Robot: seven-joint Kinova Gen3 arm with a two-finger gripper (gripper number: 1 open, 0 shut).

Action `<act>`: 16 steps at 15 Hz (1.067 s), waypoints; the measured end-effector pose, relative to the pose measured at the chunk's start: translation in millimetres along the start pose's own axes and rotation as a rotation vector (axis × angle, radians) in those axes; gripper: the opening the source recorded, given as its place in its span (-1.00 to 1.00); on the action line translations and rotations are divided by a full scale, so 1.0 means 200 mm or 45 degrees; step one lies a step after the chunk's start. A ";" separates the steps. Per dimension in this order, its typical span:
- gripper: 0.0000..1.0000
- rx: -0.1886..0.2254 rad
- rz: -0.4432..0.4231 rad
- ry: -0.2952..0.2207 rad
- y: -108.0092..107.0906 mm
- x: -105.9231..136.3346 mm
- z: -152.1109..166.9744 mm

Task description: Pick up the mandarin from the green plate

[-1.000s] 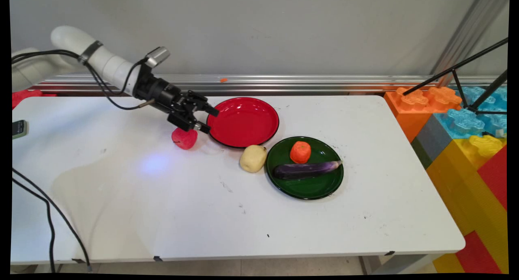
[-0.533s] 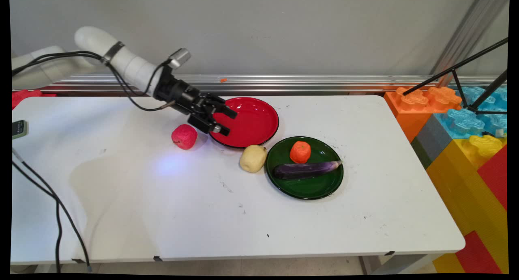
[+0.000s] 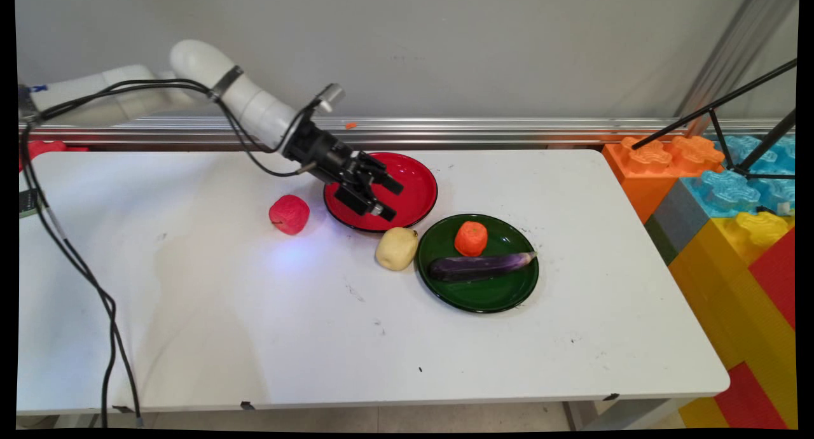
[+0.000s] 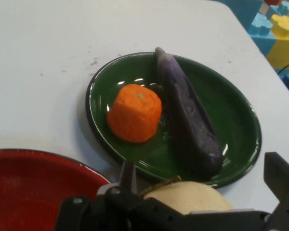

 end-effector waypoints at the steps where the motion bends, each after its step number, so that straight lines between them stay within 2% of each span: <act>1: 1.00 -0.002 -0.004 -0.014 -0.02 0.02 0.03; 9: 1.00 -0.019 -0.021 -0.069 -0.11 0.15 0.24; 16: 1.00 -0.057 -0.023 -0.109 -0.14 0.17 0.42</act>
